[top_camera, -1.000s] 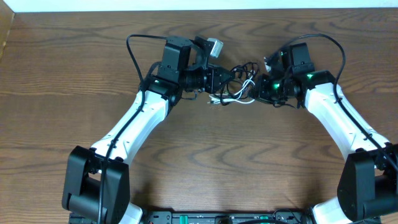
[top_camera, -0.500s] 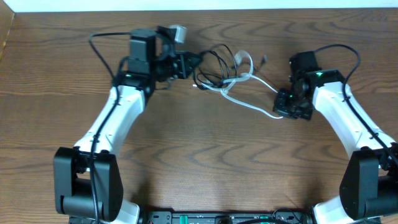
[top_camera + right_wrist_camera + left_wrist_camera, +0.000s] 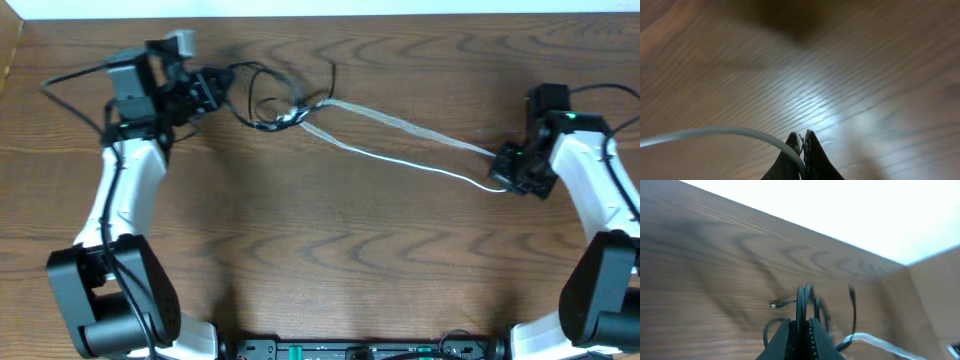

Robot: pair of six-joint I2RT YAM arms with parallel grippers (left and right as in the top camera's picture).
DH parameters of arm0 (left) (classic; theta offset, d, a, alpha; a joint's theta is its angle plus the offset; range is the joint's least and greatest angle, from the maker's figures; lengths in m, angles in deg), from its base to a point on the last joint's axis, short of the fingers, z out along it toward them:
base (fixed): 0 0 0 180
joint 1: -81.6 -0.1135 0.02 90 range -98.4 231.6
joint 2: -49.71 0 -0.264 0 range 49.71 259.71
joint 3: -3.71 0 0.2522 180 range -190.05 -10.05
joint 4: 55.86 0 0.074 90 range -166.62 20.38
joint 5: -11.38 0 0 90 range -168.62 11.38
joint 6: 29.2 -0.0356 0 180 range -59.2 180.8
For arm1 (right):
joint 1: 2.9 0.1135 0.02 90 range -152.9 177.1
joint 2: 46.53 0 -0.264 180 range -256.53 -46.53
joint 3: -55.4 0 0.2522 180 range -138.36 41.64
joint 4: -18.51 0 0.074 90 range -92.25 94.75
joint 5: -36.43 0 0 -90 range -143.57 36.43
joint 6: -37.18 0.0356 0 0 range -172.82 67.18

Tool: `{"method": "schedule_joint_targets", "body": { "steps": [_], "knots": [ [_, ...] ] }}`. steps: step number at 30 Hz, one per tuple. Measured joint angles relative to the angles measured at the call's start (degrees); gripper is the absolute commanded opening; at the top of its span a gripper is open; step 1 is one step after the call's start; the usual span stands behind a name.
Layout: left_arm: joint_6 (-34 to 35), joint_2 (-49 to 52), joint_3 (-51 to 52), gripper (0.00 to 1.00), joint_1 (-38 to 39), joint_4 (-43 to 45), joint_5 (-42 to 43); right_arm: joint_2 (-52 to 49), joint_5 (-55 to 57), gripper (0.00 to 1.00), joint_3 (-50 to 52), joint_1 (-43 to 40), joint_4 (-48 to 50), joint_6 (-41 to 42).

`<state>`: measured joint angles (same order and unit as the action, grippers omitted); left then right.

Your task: Untangle cables

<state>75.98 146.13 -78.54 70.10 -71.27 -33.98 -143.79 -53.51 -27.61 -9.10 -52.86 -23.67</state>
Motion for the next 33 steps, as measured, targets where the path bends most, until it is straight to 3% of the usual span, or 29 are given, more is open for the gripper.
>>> {"method": "schedule_joint_targets", "body": {
  "steps": [10,20,33],
  "knots": [
    [0.0,-0.2,0.0,0.07,-5.2,0.2,-0.2,0.0,1.3,0.01,0.0,-9.2,-0.4,0.0],
    [0.0,-0.3,0.0,0.08,-4.7,-2.7,-0.2,0.0,1.4,0.01,0.0,-10.5,-0.1,-0.4],
    [0.0,-0.4,0.0,0.08,6.8,-5.8,0.7,0.0,-9.6,0.01,0.0,-5.4,5.6,-5.6]
  ]
}}
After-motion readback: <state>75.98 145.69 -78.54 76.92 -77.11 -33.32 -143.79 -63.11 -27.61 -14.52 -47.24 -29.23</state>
